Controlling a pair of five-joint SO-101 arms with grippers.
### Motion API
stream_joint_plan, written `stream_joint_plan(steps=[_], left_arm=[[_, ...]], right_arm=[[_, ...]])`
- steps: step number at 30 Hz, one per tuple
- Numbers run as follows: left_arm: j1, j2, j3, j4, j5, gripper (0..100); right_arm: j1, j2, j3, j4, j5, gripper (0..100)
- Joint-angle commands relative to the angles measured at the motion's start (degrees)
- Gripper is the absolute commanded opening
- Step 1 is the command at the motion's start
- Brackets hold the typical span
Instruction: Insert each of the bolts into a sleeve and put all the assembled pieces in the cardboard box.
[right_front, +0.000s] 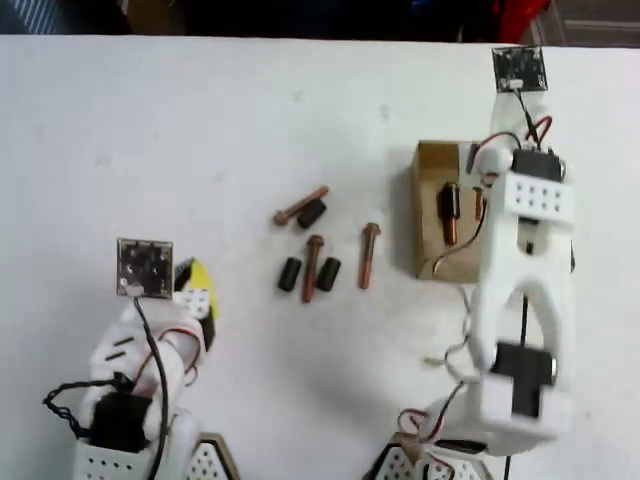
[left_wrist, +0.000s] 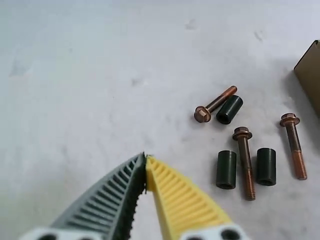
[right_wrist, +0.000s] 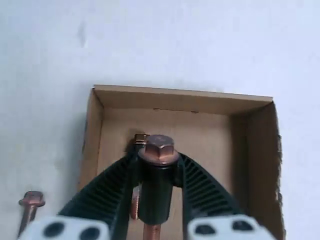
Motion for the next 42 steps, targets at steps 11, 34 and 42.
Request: stream_joint_plan(steps=[11, 34, 42], left_arm=[[-0.48, -0.75, 2.9, -0.44, -0.35, 2], [-0.48, -0.75, 2.99, -0.44, -0.53, 2], [-0.48, -0.75, 2.99, -0.44, -0.53, 2]], right_arm=[[1.01, 31.87, -26.9, 3.65, 4.84, 1.7], [-3.3, 42.95, -77.01, 39.16, 4.92, 22.9], [-5.67, 42.51, -89.49, 44.53, 4.57, 22.2]])
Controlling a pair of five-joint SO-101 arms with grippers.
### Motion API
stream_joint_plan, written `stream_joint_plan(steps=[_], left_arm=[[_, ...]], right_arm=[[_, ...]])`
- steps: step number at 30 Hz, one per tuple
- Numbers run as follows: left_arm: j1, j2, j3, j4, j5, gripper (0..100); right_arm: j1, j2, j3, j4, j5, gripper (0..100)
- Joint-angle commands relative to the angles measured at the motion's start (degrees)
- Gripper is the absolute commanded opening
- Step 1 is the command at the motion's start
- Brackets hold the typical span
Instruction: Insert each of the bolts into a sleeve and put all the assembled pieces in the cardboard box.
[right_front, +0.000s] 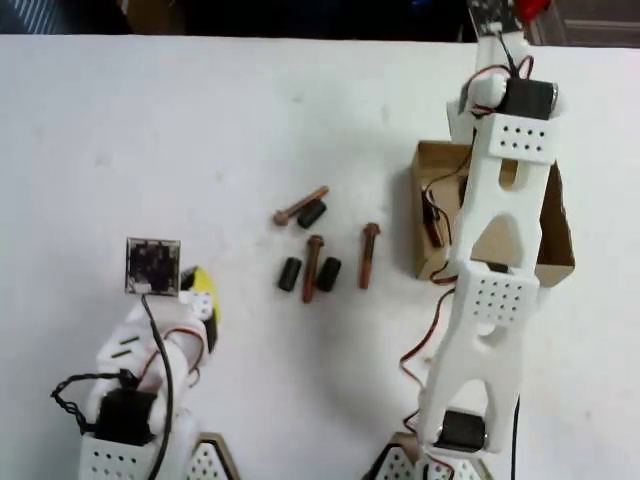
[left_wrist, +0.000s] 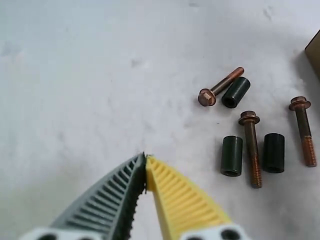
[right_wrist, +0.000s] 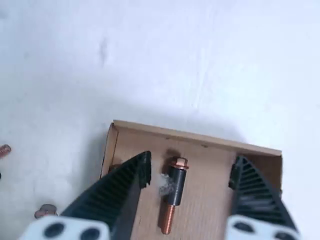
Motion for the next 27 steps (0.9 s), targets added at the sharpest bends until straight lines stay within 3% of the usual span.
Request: stream_joint_plan(steps=[1, 13, 19, 27], left_arm=[[-0.48, -0.75, -0.44, -0.44, -0.53, 2], [-0.48, -0.75, -0.44, -0.44, -0.53, 2], [-0.48, -0.75, -0.44, -0.44, -0.53, 2], [-0.48, -0.75, 1.85, -2.9, -0.53, 2]], right_arm=[[-1.54, -1.19, -5.8, 1.54, 0.35, 21.6], [-7.34, -10.07, -7.65, 1.89, 0.26, 3.9], [-9.98, -18.95, -6.86, 1.89, 0.26, 1.9], [-12.7, -36.53, 12.66, 1.8, 0.18, 2.2]])
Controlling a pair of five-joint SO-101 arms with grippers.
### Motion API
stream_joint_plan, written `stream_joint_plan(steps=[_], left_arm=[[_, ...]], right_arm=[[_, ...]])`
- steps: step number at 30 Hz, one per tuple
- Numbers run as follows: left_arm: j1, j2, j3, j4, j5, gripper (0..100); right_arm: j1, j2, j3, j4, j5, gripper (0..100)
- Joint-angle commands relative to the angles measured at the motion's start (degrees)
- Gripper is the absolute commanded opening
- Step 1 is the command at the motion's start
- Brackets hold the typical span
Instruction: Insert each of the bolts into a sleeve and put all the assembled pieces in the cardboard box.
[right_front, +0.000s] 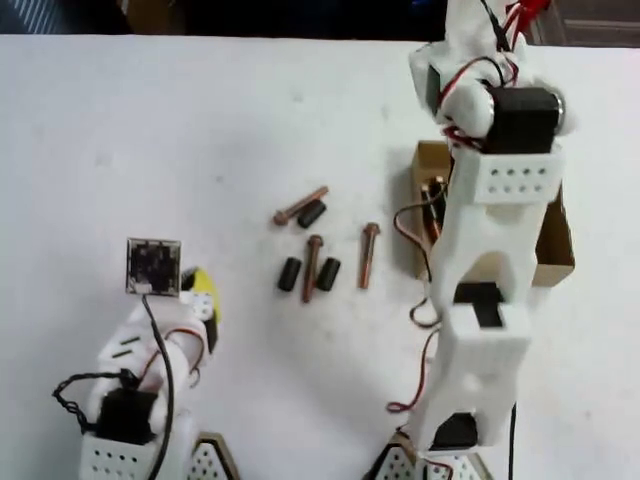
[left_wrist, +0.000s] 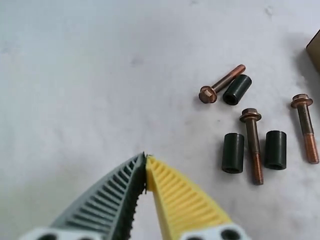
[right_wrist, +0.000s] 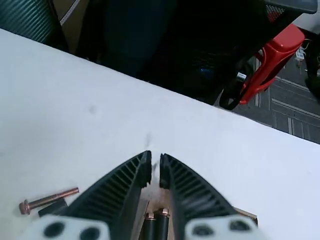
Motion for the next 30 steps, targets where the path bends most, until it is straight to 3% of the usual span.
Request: stream_joint_plan(steps=[1, 18, 30], left_arm=[[-0.48, -0.75, 1.05, -3.78, -0.53, 2], [-0.48, -0.75, 2.02, -4.66, -0.53, 2], [-0.48, -0.75, 2.2, -4.75, -0.53, 2]], right_arm=[[-1.89, -10.51, 8.53, 1.45, 0.18, 2.2], [-11.12, -47.16, 65.41, -0.57, 0.18, 2.2], [-17.71, -48.66, 99.25, -21.05, -1.49, 2.2]])
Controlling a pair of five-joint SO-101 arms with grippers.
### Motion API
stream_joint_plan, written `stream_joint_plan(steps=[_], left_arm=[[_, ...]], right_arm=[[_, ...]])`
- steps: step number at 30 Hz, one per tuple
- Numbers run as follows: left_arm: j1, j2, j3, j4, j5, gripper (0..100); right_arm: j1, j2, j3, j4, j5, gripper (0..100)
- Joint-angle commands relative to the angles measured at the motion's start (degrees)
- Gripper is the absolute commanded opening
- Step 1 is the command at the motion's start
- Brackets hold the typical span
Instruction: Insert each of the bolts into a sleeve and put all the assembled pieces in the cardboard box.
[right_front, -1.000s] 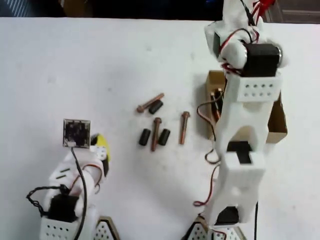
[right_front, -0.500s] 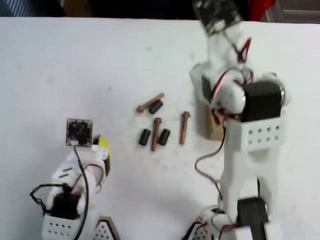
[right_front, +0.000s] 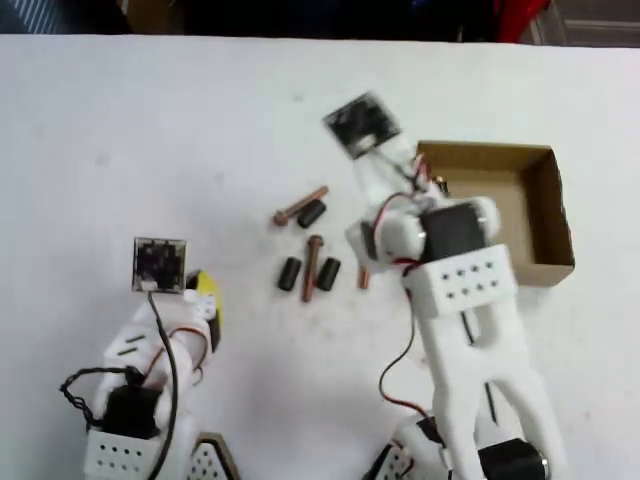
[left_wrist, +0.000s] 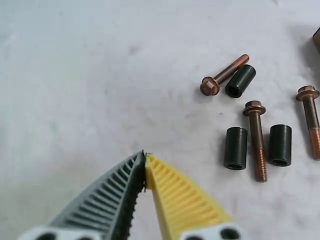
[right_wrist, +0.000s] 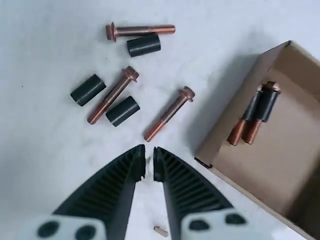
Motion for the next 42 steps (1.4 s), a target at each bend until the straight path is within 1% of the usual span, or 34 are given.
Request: stream_joint_plan(steps=[1, 5, 9, 12, 17, 21, 26, 28, 31, 33, 42], left_arm=[[-0.48, -0.75, -0.35, -2.02, -0.53, 2], [-0.48, -0.75, -0.35, -2.02, -0.53, 2], [-1.1, -0.75, -0.35, -2.11, -0.53, 2], [-2.95, -0.75, -0.35, -2.2, -0.53, 2], [-3.21, -0.75, -0.35, -2.02, -0.53, 2], [-3.21, -0.75, -0.35, -1.85, -0.53, 2], [-3.21, -0.75, -0.35, -1.85, -0.26, 2], [-3.21, -0.75, -0.35, -1.85, -0.18, 2], [-3.21, -0.75, -0.26, -1.85, -0.18, 2], [-3.21, -0.75, -0.26, -1.85, -0.18, 2], [-3.21, -0.75, -0.26, -2.11, -0.18, 2]], right_arm=[[-3.47, -0.66, 6.24, -6.46, -3.43, 2.2], [-6.2, 0.75, 10.37, -11.12, -12.22, 2.2], [-7.08, 3.65, 12.48, -15.69, -21.63, 2.2], [-7.08, 7.25, 12.57, -17.71, -24.88, 2.2], [-7.08, 14.81, 12.4, -22.46, -32.09, 2.2], [-7.16, 17.71, 12.31, -25.1, -35.08, 2.2], [-6.81, 18.86, 12.4, -25.54, -35.25, 2.5], [-6.9, 19.82, 12.4, -25.63, -38.42, 6.1], [-7.6, 21.93, 12.4, -26.07, -45.54, 15.4], [-8.04, 23.08, 12.4, -26.07, -47.56, 19.1], [-8.57, 28.7, 13.1, -29.58, -48.18, 15.2]])
